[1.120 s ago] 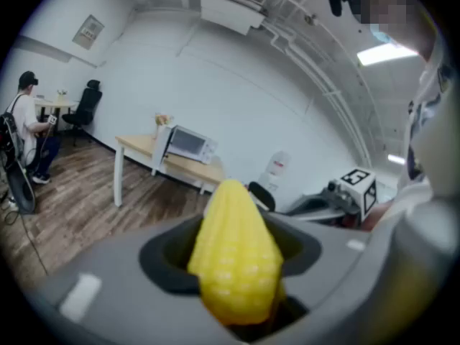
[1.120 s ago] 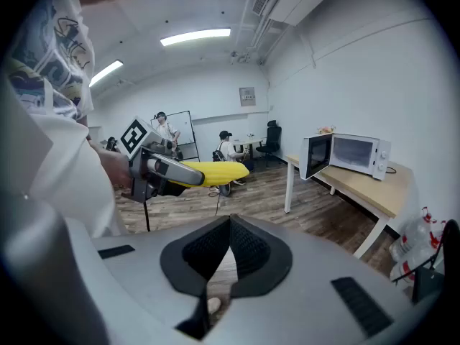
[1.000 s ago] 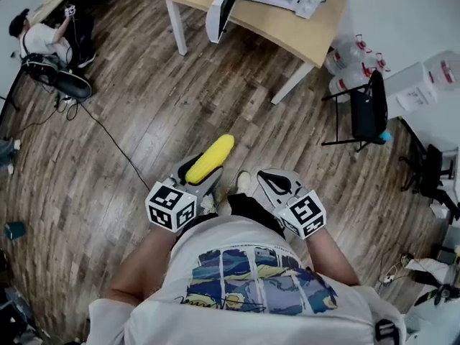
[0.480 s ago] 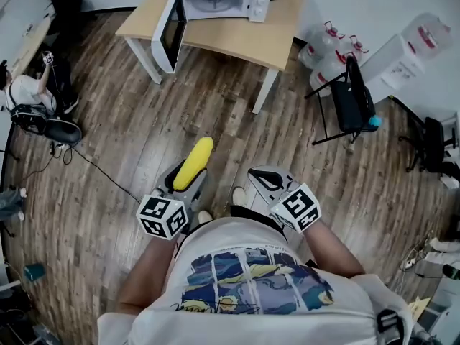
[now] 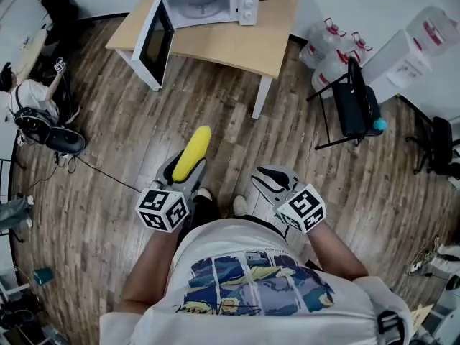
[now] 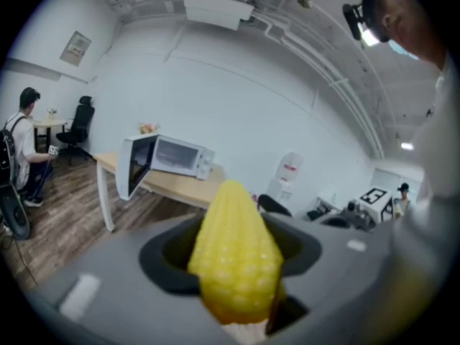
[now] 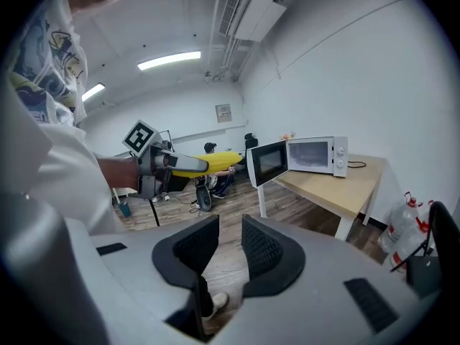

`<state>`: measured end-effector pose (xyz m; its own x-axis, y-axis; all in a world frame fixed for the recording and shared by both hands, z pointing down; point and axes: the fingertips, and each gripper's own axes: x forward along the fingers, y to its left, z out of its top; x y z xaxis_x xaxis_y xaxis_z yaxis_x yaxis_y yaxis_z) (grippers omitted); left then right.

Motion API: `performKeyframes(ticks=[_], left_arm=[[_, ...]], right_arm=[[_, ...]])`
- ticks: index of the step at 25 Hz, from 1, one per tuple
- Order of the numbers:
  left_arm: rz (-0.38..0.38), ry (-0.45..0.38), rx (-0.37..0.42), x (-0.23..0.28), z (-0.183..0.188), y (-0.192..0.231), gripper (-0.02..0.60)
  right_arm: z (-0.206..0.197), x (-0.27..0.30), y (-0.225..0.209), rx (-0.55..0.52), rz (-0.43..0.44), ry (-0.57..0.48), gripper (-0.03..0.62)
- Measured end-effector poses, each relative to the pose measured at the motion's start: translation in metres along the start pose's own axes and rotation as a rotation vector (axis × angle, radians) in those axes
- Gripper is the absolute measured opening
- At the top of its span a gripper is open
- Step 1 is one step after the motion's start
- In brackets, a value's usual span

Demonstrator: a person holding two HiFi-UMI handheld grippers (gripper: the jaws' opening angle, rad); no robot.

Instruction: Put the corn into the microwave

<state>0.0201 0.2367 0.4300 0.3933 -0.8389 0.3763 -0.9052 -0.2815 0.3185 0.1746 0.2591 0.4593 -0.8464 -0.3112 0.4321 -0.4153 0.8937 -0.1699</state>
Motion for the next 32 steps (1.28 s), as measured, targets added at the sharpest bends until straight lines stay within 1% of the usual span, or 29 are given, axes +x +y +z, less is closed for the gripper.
performKeyframes(ticks=[4,8,12,17,23,28,32], left_arm=[[-0.006,0.001,0.015,0.032,0.015,0.019,0.255],[-0.030,-0.006,0.030,0.068,0.033,0.050,0.254],[-0.064,-0.003,0.034,0.109,0.060,0.082,0.255],[-0.104,0.001,0.058,0.158,0.099,0.119,0.255],[-0.151,0.011,0.079,0.208,0.128,0.161,0.254],[-0.148,0.010,0.061,0.240,0.140,0.185,0.254],[-0.133,0.011,0.054,0.267,0.149,0.197,0.255]], right_arm=[[0.006,0.016,-0.028,0.012,-0.013,-0.002,0.089],[0.022,0.043,-0.060,0.021,-0.060,0.003,0.087],[0.052,0.067,-0.090,0.024,-0.116,0.011,0.083],[0.094,0.098,-0.132,0.032,-0.192,0.017,0.071],[0.127,0.144,-0.161,0.033,-0.244,0.037,0.067],[0.136,0.162,-0.173,0.038,-0.254,0.073,0.064],[0.140,0.171,-0.195,0.051,-0.257,0.089,0.064]])
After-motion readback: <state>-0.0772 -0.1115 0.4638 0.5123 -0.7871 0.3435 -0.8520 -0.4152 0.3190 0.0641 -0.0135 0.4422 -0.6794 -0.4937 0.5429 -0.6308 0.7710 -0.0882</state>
